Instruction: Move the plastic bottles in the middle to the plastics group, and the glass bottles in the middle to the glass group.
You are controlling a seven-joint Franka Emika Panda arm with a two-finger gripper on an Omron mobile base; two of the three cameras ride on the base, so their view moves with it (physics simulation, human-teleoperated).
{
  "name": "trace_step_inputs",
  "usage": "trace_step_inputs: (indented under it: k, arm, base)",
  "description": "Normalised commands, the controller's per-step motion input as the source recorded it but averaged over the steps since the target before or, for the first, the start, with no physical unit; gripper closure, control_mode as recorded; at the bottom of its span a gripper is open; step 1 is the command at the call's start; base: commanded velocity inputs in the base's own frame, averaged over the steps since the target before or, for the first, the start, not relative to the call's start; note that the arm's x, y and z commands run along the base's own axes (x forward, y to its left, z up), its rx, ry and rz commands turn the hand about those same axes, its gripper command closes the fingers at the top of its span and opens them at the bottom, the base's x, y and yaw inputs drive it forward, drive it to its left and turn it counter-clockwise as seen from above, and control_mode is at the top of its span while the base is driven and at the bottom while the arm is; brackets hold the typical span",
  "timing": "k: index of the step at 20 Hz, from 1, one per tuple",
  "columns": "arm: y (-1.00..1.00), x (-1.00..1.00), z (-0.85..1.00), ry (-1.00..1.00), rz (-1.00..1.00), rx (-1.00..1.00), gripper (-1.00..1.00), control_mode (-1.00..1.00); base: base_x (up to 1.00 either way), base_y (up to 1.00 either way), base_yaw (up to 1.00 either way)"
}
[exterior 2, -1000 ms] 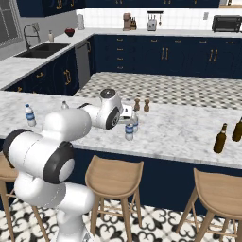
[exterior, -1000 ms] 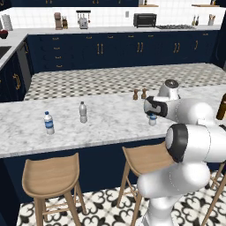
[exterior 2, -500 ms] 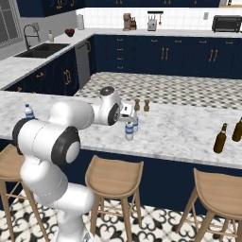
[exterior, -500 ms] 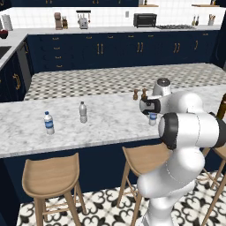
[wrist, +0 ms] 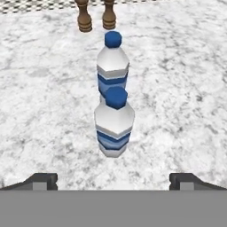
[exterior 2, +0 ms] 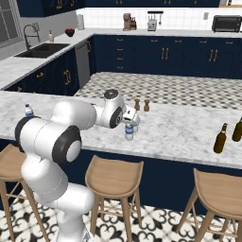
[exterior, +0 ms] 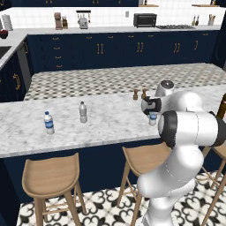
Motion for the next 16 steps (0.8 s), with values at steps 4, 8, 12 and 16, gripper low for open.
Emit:
trace_step_inputs:
  k: [4,8,12,16]
  arm:
    - [-0.05,0.03,0.00,0.00,0.00,0.11,-1.00,-1.00]
    - [-0.09,0.00,0.00,0.00,0.00,0.05,-1.00,-1.00]
    - [-0.07,0.15,-0.12,0.00,0.00,0.00,-1.00,-1.00]
    - [-0.04,0.22,-0.17,0.00,0.00,0.00,-1.00,-1.00]
  base:
    - [0.00,0.00,0.00]
    - [0.00,0.00,0.00]
    - [0.00,0.00,0.00]
    - [0.00,0.00,0.00]
